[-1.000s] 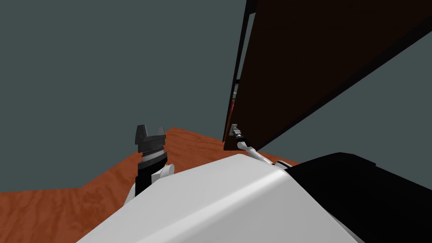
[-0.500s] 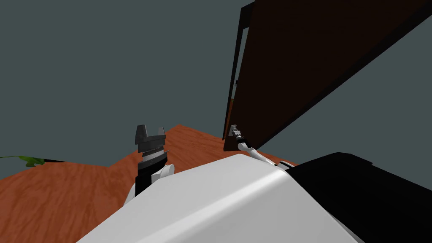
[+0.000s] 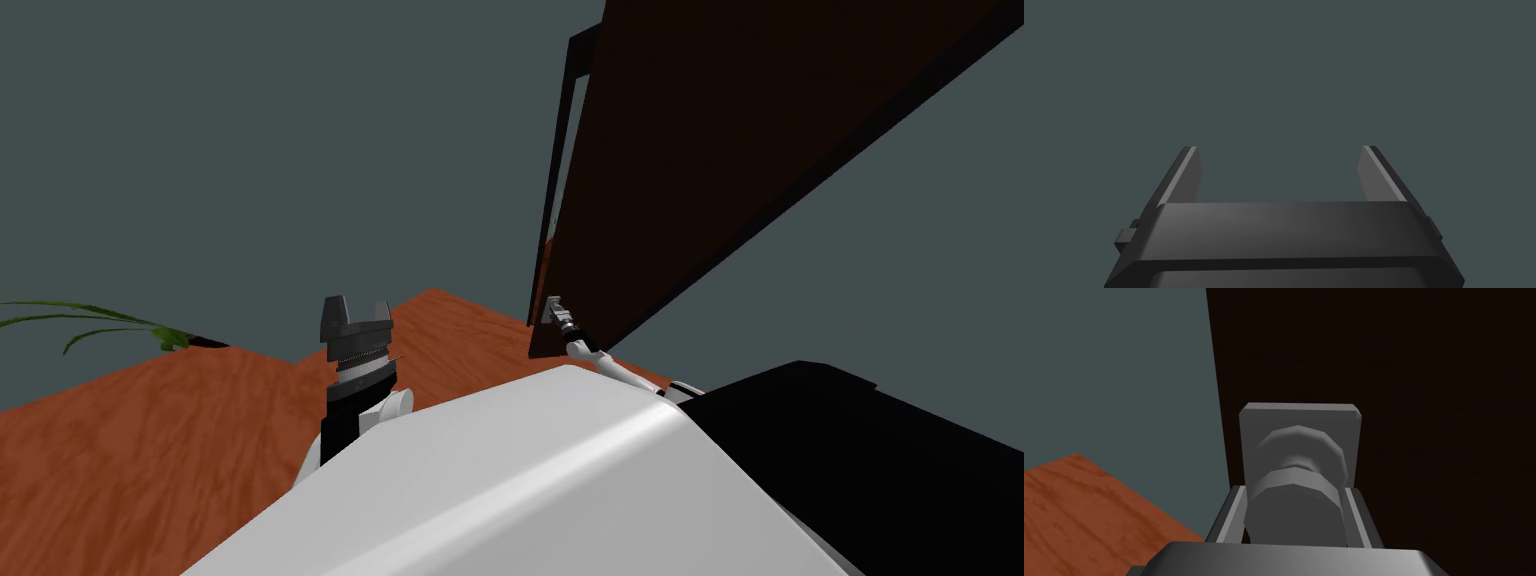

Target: Pull the door open

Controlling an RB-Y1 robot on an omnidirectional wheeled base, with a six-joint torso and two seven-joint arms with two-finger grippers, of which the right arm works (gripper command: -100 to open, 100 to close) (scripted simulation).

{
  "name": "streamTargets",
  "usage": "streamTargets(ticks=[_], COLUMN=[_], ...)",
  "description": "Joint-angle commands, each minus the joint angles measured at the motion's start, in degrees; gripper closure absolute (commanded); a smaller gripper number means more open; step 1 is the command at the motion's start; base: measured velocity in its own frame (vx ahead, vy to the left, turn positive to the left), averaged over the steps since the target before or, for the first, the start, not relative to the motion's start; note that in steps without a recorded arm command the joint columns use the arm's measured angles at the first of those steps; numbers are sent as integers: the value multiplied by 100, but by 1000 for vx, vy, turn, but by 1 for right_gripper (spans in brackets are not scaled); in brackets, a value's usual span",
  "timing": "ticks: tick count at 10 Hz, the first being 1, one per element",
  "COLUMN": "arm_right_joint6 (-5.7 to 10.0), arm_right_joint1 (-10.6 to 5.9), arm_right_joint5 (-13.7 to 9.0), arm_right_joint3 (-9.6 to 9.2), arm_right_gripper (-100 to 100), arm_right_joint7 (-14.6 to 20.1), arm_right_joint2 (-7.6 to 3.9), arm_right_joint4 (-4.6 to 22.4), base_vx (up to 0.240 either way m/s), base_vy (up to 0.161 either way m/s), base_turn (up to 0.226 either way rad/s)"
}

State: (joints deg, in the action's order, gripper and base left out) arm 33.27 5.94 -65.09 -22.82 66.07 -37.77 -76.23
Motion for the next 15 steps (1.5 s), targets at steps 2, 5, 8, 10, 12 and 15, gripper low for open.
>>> streamTargets(ticks=[2, 5, 8, 10, 12, 15], arm_right_joint6=[79, 104, 216, 302, 387, 428], arm_right_joint1=[68, 97, 166, 205, 243, 277], arm_right_joint5=[35, 52, 109, 147, 184, 206], arm_right_joint3=[-155, -227, -395, -496, -596, -666], arm_right_gripper=[100, 100, 100, 100, 100, 100], arm_right_joint7=[147, 204, 371, 485, 597, 662], arm_right_joint2=[-151, -221, -382, -499, -615, -695], arm_right_joint4=[-117, -162, -224, -269, -313, -343], base_vx=[-202, -176, -172, -201, -225, -165], base_vy=[-87, -49, -49, -71, -96, -58], base_turn=[114, 73, 114, 139, 139, 97])
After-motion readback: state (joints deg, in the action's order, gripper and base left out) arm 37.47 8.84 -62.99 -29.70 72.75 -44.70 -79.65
